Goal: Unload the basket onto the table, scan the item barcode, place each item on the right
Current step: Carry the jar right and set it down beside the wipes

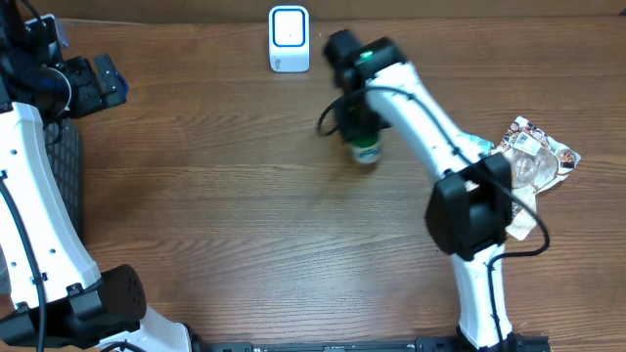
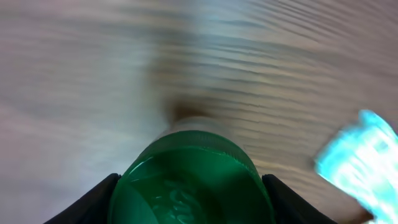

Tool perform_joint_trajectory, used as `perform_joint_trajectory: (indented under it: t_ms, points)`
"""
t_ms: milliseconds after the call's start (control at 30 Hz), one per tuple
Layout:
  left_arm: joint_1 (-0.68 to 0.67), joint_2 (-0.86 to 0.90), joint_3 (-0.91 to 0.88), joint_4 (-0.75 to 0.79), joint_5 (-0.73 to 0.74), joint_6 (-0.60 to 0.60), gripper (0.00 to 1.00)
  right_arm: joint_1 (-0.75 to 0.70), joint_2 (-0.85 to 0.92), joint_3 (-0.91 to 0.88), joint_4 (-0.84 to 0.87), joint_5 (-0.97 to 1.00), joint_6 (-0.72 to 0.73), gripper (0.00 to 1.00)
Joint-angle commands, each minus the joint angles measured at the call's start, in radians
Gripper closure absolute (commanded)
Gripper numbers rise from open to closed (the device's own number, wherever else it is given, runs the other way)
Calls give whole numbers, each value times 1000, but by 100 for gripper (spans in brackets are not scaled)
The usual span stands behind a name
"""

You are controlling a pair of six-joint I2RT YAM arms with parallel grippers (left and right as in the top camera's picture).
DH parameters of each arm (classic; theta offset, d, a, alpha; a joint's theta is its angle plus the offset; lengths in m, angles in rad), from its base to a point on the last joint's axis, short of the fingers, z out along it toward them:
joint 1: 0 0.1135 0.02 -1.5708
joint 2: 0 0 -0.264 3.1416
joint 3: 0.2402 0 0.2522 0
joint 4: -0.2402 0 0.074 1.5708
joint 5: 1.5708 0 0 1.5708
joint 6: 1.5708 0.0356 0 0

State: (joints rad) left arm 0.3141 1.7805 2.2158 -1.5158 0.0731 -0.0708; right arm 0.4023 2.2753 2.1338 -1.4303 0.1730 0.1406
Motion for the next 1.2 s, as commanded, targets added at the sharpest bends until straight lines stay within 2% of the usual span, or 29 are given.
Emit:
perform_joint_trajectory:
  t_ms: [0,67,267,633,867,900,1000,1067,1100,1167]
  points:
    - [-7,0,-3,2,-3,15,0,-115,-8,-8,-17,61,255,57]
    - [-7,0,-3,2,-3,15,0,-180,-8,-8,-22,30,306,57]
    - [-7,0,-3,2,-3,15,0,-263,-8,-8,7,-120,304,57]
    - [-7,0,-3,2,-3,15,0,-264,-7,-18,64,-68,309,56]
    - [-7,0,-3,2,-3,15,1,-264,-6,-116,163,-69,309,55]
    - [-7,0,-3,2,-3,15,0,-264,-6,-143,169,-69,309,48]
    - [-7,0,-3,2,-3,15,0,-268,-6,-152,166,-66,309,36]
    - [-7,0,-3,2,-3,16,1,-271,-11,-143,165,-64,308,32]
    - [-7,0,-3,2,-3,15,0,-272,-16,-129,162,-61,308,24]
    - [-7,0,-3,2,-3,15,0,-274,-32,-93,154,-54,305,3]
